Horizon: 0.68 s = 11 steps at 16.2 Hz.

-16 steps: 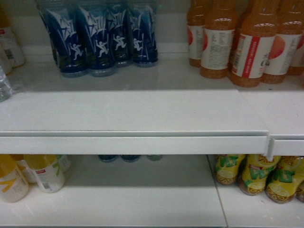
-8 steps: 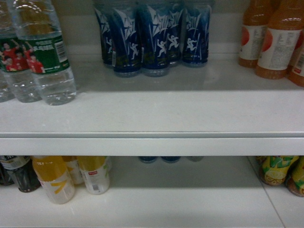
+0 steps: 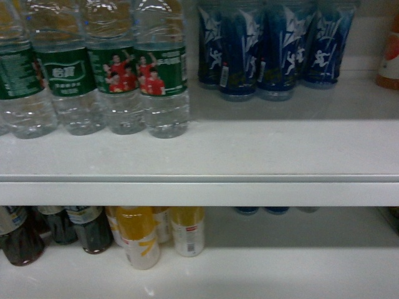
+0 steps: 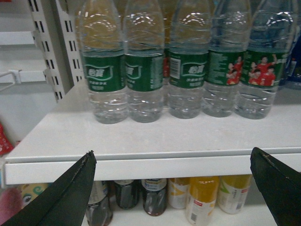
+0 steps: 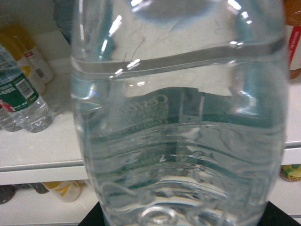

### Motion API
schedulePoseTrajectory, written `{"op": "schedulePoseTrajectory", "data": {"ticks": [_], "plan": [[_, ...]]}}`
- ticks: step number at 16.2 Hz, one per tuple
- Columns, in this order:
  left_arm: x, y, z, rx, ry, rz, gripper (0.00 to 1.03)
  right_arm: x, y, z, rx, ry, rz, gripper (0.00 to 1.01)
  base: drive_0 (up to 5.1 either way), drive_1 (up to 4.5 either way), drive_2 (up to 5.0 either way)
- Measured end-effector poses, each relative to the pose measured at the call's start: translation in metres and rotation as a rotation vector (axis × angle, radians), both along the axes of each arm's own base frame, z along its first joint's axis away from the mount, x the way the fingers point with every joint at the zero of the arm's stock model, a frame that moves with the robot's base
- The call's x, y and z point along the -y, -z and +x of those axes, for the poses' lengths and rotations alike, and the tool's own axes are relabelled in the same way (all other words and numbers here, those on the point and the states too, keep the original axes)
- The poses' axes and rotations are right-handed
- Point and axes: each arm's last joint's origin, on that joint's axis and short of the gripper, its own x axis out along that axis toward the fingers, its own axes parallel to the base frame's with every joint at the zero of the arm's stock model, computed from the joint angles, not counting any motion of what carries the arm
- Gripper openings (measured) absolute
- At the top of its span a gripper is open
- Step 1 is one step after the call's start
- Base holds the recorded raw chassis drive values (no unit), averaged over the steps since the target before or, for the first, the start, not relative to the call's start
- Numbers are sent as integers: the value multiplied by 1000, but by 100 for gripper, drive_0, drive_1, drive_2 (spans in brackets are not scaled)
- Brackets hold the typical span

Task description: Move water from second to third shelf

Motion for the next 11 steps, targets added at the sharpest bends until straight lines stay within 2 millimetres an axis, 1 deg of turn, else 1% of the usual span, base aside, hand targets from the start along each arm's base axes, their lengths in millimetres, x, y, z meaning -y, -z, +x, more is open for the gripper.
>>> {"op": "schedulePoseTrajectory", "data": {"ticks": [5, 11], "plan": [[0, 0, 0, 0, -1, 0, 98, 0, 0, 0, -1, 0, 0, 39, -490, 241, 241], [0, 0, 0, -1, -1, 0, 98, 0, 0, 0, -3, 0, 0, 39, -406, 201, 201]]}}
